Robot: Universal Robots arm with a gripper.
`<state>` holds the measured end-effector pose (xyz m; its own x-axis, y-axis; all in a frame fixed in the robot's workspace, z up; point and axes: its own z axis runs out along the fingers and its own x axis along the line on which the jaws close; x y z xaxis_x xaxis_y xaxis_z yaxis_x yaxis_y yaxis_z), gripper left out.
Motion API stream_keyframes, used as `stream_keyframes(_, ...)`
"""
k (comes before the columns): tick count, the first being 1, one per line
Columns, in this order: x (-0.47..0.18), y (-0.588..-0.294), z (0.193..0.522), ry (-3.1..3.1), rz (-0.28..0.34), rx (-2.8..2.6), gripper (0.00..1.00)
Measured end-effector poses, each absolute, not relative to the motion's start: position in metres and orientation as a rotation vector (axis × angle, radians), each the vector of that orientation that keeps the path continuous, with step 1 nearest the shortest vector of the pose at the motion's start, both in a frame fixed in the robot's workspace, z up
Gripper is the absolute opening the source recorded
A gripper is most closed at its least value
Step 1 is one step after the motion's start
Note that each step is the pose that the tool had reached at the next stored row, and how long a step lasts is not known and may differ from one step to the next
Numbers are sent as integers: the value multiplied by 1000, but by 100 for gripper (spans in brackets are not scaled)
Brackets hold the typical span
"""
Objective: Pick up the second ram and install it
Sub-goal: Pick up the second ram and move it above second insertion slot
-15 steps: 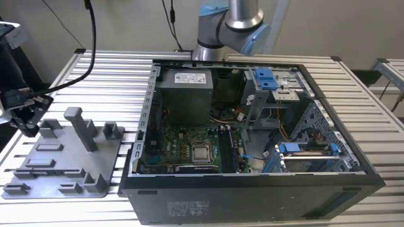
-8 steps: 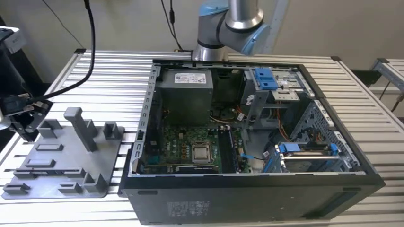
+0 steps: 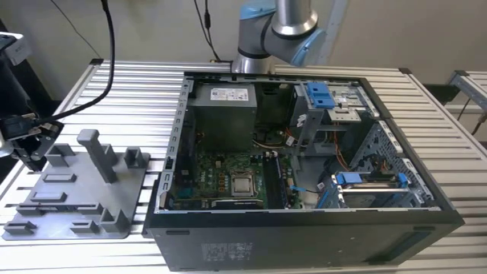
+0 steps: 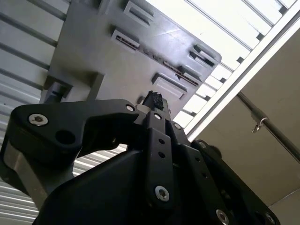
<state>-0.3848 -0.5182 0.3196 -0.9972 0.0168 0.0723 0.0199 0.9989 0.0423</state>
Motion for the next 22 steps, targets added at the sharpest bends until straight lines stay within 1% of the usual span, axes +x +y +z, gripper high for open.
stream_keyframes(9,-385,-518,319,-3069,-65,5,11)
stream_keyframes(22,-385,-518,320,-3053,-50,305,11)
